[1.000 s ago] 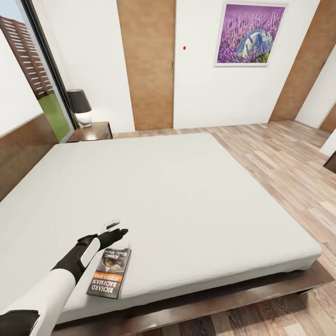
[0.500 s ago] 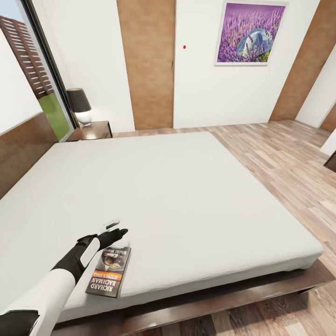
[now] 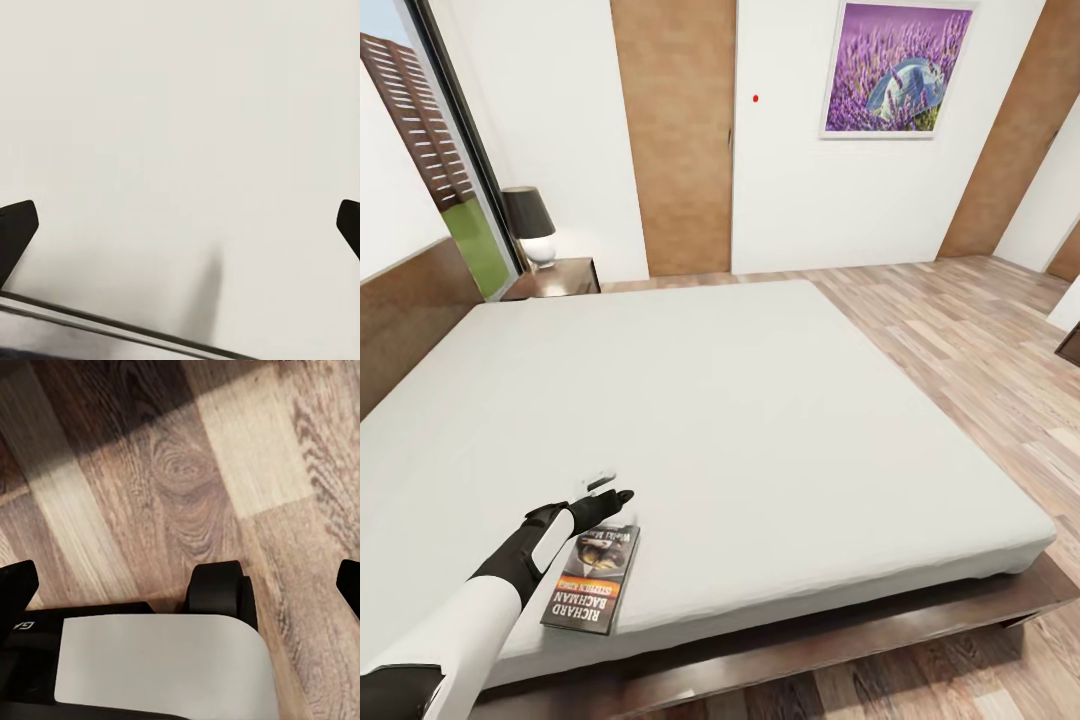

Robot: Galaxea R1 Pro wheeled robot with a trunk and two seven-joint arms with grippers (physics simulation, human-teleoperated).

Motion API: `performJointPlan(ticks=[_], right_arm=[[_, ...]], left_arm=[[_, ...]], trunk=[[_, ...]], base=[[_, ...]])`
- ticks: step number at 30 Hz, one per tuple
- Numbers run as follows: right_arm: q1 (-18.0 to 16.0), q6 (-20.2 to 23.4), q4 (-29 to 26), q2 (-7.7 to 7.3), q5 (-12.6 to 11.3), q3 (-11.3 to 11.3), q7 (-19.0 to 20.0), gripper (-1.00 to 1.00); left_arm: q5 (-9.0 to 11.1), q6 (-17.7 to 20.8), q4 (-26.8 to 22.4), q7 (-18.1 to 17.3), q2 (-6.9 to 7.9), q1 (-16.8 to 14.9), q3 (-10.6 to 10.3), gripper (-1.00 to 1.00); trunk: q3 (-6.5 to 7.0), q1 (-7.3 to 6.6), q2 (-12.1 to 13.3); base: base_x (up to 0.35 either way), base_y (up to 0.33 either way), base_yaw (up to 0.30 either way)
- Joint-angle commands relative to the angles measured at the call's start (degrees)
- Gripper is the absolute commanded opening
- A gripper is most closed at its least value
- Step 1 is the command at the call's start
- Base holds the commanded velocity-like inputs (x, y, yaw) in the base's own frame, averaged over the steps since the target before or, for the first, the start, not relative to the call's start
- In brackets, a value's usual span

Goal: In the bedroom, move the book from the bed onto either nightstand, and place the two sandals side by side next to the bed.

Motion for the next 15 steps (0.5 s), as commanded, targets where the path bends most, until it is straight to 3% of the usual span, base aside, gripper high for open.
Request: performJointPlan(ticks=[1,8,15], right_arm=[[-0.1,0.1,0.2,0.01,-0.6,0.4,0.3,1.00],[-0.1,0.1,0.2,0.01,-0.6,0.4,0.4,1.00],[-0.1,0.1,0.2,0.01,-0.6,0.4,0.4,1.00]], left_arm=[[0.3,0.2,0.0,0.0,0.05,0.0,-0.2,1.00],[0.4,0.2,0.0,0.0,0.05,0.0,-0.1,1.00],[0.4,0.2,0.0,0.0,0.05,0.0,-0.1,1.00]], trunk=[[-0.04,-0.01,0.0],[-0.04,-0.01,0.0],[-0.04,-0.01,0.0]], base=[[0.000,0.000,0.000],[-0.002,0.000,0.000],[-0.122,0.000,0.000]])
